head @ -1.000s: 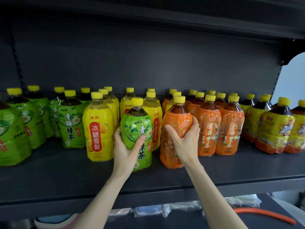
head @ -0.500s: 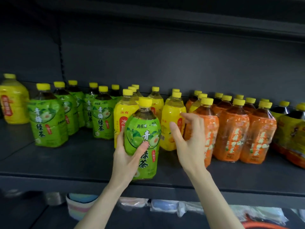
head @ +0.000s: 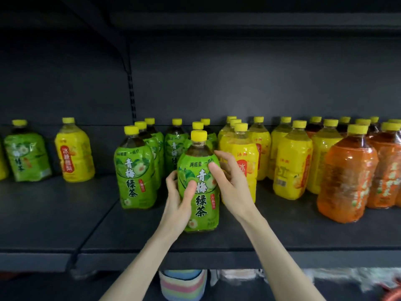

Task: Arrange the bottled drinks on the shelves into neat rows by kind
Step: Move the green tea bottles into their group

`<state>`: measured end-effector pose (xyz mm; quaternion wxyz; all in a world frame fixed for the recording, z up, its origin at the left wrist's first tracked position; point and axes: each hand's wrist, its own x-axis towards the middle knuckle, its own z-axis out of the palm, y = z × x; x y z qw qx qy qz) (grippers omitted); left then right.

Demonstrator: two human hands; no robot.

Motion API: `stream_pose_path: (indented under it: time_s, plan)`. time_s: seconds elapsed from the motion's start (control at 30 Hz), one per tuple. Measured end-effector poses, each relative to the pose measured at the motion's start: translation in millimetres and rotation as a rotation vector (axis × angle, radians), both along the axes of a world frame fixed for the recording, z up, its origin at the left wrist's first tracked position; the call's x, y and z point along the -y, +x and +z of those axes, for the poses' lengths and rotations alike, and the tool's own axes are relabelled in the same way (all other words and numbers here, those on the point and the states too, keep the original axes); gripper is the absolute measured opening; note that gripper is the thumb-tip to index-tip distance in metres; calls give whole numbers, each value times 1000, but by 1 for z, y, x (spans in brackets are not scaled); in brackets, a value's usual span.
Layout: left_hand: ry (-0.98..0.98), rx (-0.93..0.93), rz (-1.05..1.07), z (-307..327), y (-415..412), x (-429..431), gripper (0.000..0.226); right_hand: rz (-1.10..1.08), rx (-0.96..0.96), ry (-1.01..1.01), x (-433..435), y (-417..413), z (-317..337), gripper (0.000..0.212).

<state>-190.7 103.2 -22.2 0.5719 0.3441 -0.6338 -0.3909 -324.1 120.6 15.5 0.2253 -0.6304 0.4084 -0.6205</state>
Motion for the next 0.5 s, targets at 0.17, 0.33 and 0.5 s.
stream_pose_path:
  time_s: [0.17, 0.33, 0.5]
  plan:
    - [11, 178, -84, 0, 29, 26, 87, -90, -7, 29, 19, 16, -1, 38]
    - [-65, 197, 75, -10, 46, 32, 88, -101, -2, 43, 34, 33, -2, 39]
    - [-180, 272, 268, -7, 41, 27, 91, -136, -58, 60, 46, 48, 3, 42]
